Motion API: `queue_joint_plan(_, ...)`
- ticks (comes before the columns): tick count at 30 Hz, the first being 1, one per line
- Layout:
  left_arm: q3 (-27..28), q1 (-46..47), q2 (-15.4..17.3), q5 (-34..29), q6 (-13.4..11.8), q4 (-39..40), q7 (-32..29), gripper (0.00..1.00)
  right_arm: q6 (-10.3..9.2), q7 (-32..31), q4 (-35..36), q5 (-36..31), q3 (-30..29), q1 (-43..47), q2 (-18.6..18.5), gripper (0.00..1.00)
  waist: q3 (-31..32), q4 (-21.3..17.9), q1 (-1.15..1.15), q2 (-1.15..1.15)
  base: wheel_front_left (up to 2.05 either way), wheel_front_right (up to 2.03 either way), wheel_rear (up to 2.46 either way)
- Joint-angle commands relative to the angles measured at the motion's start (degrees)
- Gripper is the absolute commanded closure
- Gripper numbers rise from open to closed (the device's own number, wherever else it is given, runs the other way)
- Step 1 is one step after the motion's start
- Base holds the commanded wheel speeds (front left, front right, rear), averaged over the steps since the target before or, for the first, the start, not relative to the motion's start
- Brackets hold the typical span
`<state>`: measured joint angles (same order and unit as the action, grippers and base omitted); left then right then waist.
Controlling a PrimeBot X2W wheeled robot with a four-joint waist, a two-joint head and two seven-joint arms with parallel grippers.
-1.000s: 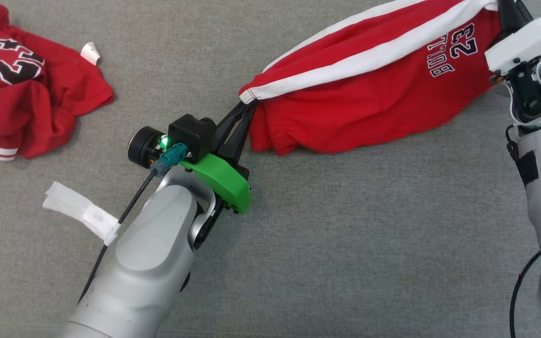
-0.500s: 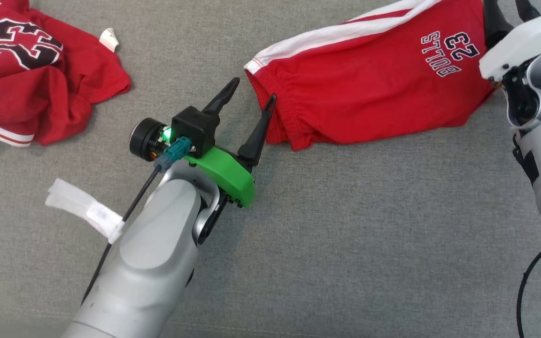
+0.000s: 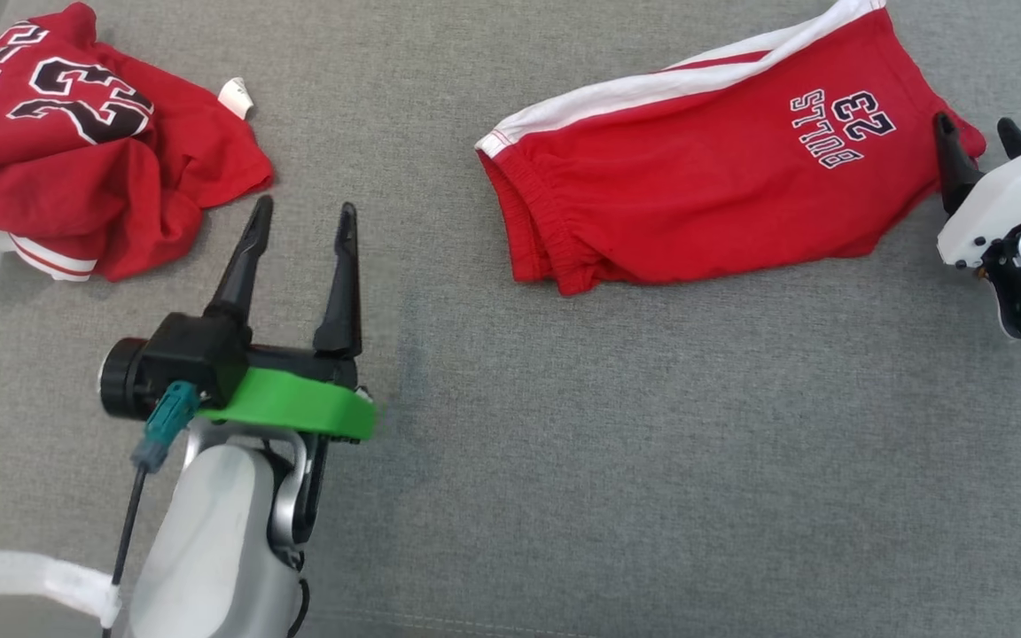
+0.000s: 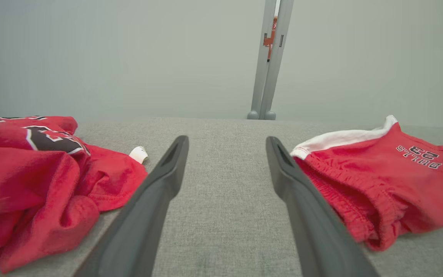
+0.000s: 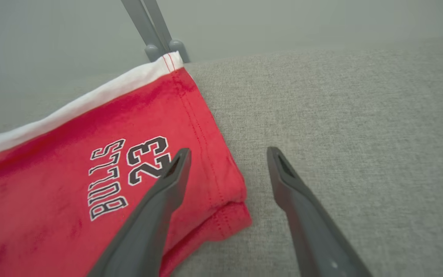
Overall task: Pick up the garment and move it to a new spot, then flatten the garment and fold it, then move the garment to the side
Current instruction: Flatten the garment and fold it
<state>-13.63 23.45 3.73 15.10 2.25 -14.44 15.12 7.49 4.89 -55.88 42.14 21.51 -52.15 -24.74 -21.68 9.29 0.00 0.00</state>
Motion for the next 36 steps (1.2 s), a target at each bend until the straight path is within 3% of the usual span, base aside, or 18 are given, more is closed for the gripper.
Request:
queue_joint_plan(1, 1.62, -2.01, -0.28, -0.63, -0.39, 1.39, 0.02, 0.00, 0.00, 0.23, -0.74, 0.56, 0.44, 0.53, -0.45, 0.00, -0.22, 0.70, 0.00, 0.00, 0.00, 0.00, 0.00)
queue_joint_plan(9, 7.34, -8.13, -0.81, -2.55, -0.47, 6.32, 0.03, 0.00, -0.01, -0.47, -4.92, 2.62, 2.41, 0.07, -0.01, 0.00, -0.67, 2.36, 0.00, 0.00, 0.00, 0.00, 0.00)
queue_joint_plan(10, 7.19, -8.53, -0.83, -1.99, -0.61, 6.60, 0.02, 0.00, 0.00, -1.02, -5.19, 3.20, 2.72, 0.34, 0.41, 0.19, -0.67, 2.51, 0.00, 0.00, 0.00, 0.00, 0.00)
queue_joint_plan(11, 7.06, -8.81, -0.84, -1.70, -0.75, 6.76, 0.02, 0.00, 0.01, -1.02, -5.11, 3.64, 2.94, 0.50, 0.56, 0.89, -0.66, 2.61, 0.00, 0.00, 0.00, 0.00, 0.00)
queue_joint_plan(12, 6.93, -9.13, -0.84, -1.43, -0.92, 6.95, 0.02, 0.00, 0.01, -0.73, -4.94, 4.04, 3.25, 0.72, 0.65, 1.00, -0.61, 2.64, 0.00, 0.00, 0.00, 0.00, 0.00)
queue_joint_plan(22, 7.17, -10.69, -0.81, -2.78, -1.78, 7.49, 0.03, 0.00, -0.03, 5.35, -2.16, 9.56, 4.30, 4.99, -0.23, 1.00, 2.82, 0.40, 0.00, 0.00, 0.00, 0.00, 0.00)
queue_joint_plan(36, 10.49, -15.40, -0.78, -4.00, -1.00, 6.75, 0.03, 0.00, -0.03, 9.96, 5.58, 19.89, 1.01, 21.39, -6.64, 1.00, 9.31, -4.85, 0.00, 0.00, 0.00, 0.00, 0.00)
